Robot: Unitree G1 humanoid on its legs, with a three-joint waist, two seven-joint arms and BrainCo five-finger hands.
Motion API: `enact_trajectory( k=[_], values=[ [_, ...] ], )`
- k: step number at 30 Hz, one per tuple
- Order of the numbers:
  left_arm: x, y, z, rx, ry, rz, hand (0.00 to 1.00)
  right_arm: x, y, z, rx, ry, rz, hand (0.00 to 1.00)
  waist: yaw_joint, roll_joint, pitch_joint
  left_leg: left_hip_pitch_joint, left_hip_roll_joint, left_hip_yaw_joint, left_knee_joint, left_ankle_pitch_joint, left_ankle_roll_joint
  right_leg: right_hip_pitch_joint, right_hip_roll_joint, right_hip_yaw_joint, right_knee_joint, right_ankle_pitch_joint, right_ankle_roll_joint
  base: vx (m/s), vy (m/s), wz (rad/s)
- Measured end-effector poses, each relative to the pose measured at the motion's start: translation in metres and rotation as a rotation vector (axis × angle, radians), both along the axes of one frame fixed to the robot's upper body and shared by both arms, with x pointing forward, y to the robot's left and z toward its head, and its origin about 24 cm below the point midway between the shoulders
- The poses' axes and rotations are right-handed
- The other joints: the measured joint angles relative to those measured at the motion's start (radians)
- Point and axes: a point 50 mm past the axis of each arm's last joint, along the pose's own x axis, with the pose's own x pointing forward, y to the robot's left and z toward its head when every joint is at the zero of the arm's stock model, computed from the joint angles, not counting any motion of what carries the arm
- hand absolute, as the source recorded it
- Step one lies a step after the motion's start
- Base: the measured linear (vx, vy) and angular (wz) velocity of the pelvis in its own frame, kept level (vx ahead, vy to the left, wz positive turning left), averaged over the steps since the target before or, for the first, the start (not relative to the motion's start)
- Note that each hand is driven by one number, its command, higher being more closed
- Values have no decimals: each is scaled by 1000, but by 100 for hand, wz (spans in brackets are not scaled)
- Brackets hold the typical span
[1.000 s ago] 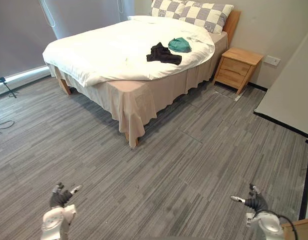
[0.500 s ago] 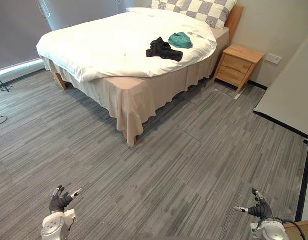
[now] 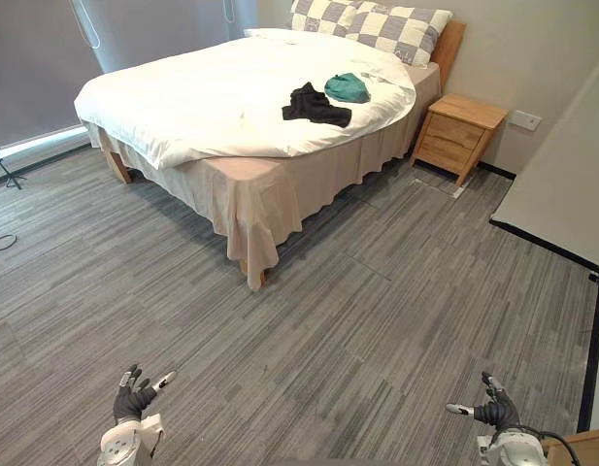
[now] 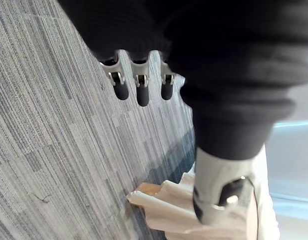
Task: Tidy the bed and pick cloth on bed and put in laundry
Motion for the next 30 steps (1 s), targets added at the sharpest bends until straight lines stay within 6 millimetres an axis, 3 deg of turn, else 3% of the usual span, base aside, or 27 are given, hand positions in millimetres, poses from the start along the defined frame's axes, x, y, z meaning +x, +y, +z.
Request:
enact_trajectory(
  k=[4,5,6,7,9,11,12,13,14,15,16,17,19,20,23,25,26,28,29,30],
  values=[
    [-5,7,0,22,27,-6,0,-10,1,-8,16,48,-18,0,-12,16,16,28,9,5,8,-2,3,-4,-3,-15,35,15,-4,36,27,-10],
    [-3,10,2,35,27,-14,0,-12,1,-10,22,59,-21,0,-22,9,37,34,26,-2,10,-14,11,-18,4,-38,37,-25,0,64,-41,-2],
    [-2,13,3,44,26,-20,0,-11,1,-10,24,61,-23,0,-25,19,44,38,41,-2,12,-22,3,-30,9,-50,12,-48,-5,60,-66,-2],
    [-1,18,5,58,34,-26,0,-10,1,-10,36,47,-37,0,-33,20,58,41,68,1,18,-33,-11,-67,19,-63,-48,-45,-11,81,-70,-4],
    [-2,21,6,64,39,-38,0,-10,2,-10,40,43,-41,0,-46,22,70,52,106,3,26,-47,-38,-112,35,-66,-212,37,-14,169,-95,-1],
    [-5,26,8,77,37,-37,0,-12,7,-12,61,41,-51,0,-44,-15,91,113,116,32,31,-74,-88,-121,25,-45,-415,183,-2,247,-149,-13],
    [-8,27,8,80,37,-34,0,-13,10,-13,65,44,-52,0,-45,-26,93,135,112,40,33,-85,-103,-120,13,-41,-429,202,0,323,-221,-14],
    [-12,25,5,73,41,-34,0,-18,12,-16,67,61,-52,0,-48,-27,92,179,124,48,38,-122,-120,-125,1,-49,-386,256,-27,393,-267,-2],
    [-15,21,3,54,36,-28,0,-22,13,-16,65,70,-45,0,-59,2,75,185,154,52,45,-148,-100,-166,13,-72,-290,253,-50,424,-291,3],
    [-16,17,1,42,29,-17,0,-23,13,-16,63,73,-41,0,-63,27,59,179,175,52,51,-165,-66,-191,28,-90,-244,210,-73,497,-305,-15],
    [-20,13,-2,27,24,4,0,-18,14,-15,59,60,-29,0,-54,40,50,154,202,42,158,-144,-28,-196,63,-91,-227,164,-112,614,-383,-58],
    [-21,4,-6,-2,24,12,0,-5,13,-10,52,25,-1,0,-43,68,66,36,279,-19,440,-81,18,-146,109,-76,-278,150,-127,635,-368,-65],
    [-25,-4,-11,-24,30,17,0,1,10,-6,44,3,12,0,-42,78,74,-59,323,-96,656,40,16,-88,143,-63,-331,131,-137,582,-248,-36],
    [-26,-13,-14,-41,23,7,0,7,11,-4,48,-11,31,0,-33,79,88,-180,357,-159,925,38,-40,25,179,-45,-402,103,-154,628,-181,-15],
    [-25,-18,-15,-50,18,-8,0,9,10,-2,39,-13,67,0,-18,42,101,-321,336,-171,1045,4,-61,171,183,-42,-496,80,-141,516,-179,-4],
    [-21,-28,-16,-71,5,-21,0,17,-1,6,-5,-35,97,0,20,29,100,-420,307,-70,912,-38,-31,278,183,-50,-584,89,-148,576,-188,-19],
    [-21,-31,-16,-81,1,-22,0,21,-4,10,-16,-48,107,0,24,25,99,-445,290,-17,829,-39,-30,310,179,-57,-613,87,-145,679,-109,3],
    [-19,-42,-19,-101,1,-28,0,30,-14,22,-50,-86,139,0,22,20,98,-466,191,212,456,31,33,387,162,-107,-655,57,-99,684,-46,35],
    [-19,-44,-19,-107,1,-26,0,30,-16,23,-58,-85,142,0,20,24,96,-467,164,255,377,64,63,395,164,-122,-654,47,-85,444,3,50],
    [-17,-47,-19,-114,-7,-26,0,28,-20,25,-66,-81,139,0,20,34,89,-466,116,334,256,141,149,428,173,-144,-654,24,-54,578,71,42]
  ],
)
